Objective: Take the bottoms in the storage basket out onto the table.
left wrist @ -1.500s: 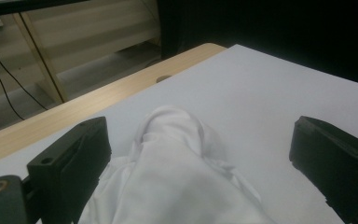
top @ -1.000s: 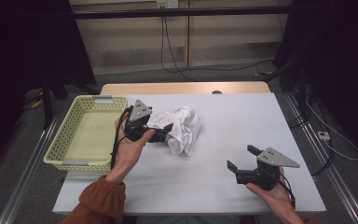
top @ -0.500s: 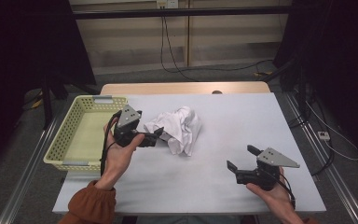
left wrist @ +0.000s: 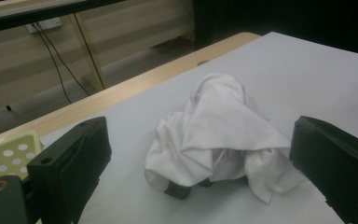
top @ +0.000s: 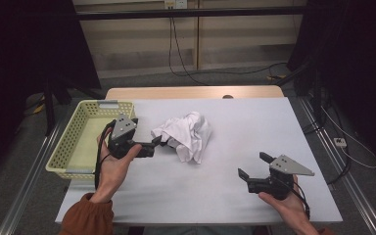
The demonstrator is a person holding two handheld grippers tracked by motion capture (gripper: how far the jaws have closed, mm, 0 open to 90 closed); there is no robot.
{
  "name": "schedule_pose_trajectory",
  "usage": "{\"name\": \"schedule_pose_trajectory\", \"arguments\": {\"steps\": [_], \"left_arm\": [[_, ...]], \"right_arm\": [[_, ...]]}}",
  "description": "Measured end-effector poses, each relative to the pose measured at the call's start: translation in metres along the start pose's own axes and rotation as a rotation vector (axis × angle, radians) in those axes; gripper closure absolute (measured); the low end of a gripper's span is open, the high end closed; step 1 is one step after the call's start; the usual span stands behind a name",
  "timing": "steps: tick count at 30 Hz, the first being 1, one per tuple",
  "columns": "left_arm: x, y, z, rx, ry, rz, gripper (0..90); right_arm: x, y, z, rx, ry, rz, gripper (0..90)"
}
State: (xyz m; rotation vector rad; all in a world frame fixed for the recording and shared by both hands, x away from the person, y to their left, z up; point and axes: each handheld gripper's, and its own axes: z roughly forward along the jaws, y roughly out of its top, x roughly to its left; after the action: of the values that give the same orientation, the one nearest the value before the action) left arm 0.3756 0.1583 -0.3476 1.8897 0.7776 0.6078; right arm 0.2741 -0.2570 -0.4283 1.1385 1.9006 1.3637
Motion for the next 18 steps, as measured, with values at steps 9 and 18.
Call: {"name": "schedule_pose_trajectory", "arguments": {"steps": [9, 18], "left_arm": [[0.001, -0.011, -0.008, 0.019, 0.008, 0.009, 5.3], [-0.004, -0.021, -0.017, 0.029, 0.007, 0.004, 5.3]], "right_arm": [[0.0, 0.0, 0.0, 0.003, 0.002, -0.004, 5.2], [0.0, 0.0, 0.001, 0.003, 0.002, -0.004, 5.2]]}}
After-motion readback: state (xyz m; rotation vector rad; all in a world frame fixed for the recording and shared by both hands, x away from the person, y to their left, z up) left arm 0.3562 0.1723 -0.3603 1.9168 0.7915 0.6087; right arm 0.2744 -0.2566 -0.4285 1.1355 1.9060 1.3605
